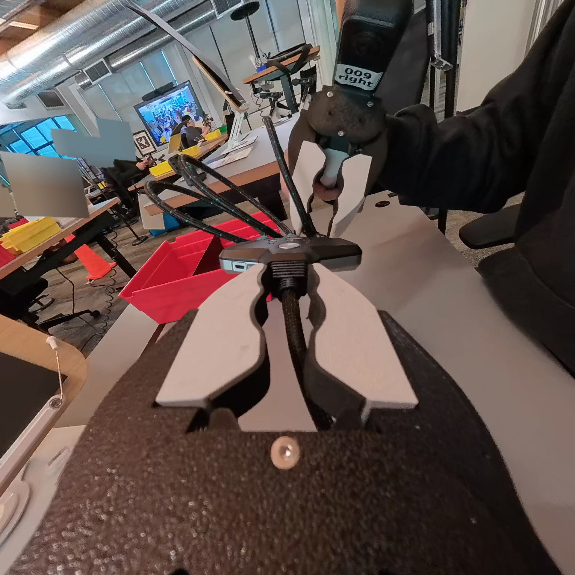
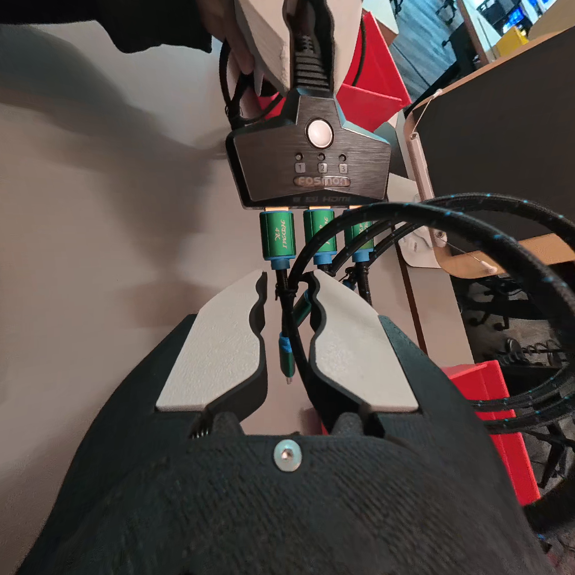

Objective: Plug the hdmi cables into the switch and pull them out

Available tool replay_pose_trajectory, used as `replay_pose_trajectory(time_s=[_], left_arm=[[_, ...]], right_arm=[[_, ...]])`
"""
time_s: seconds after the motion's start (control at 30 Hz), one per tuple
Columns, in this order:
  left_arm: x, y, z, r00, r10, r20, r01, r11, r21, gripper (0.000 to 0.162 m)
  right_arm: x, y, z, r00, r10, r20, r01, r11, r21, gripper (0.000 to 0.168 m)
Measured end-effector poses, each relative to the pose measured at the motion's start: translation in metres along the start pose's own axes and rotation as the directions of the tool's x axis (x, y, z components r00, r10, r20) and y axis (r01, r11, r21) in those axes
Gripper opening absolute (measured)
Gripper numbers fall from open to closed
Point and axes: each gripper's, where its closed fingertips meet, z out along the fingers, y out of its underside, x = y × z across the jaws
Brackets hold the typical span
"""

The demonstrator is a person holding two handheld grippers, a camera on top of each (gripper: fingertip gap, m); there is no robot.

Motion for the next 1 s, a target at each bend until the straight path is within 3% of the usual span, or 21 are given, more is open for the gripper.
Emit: replay_pose_trajectory(time_s=[0.1,0.33,0.8,1.0], left_arm=[[0.001,0.003,0.002,1.0,-0.009,-0.008,0.009,1.0,-0.013,0.022],[-0.001,0.007,0.002,1.0,-0.008,0.015,0.009,0.999,-0.054,0.022],[-0.003,0.001,0.001,0.999,-0.023,0.039,0.024,1.0,-0.008,0.022],[0.001,-0.001,0.002,1.0,-0.022,0.016,0.022,1.0,-0.001,0.022]], right_arm=[[-0.001,0.005,0.003,0.999,-0.033,0.009,0.033,0.999,-0.033,0.019],[-0.002,0.017,0.007,0.999,-0.026,-0.025,0.024,0.997,-0.077,0.024],[0.012,0.0,0.001,0.989,0.056,-0.14,-0.054,0.998,0.016,0.029],[0.0,0.003,0.005,0.997,0.048,-0.066,-0.047,0.999,0.015,0.017]])
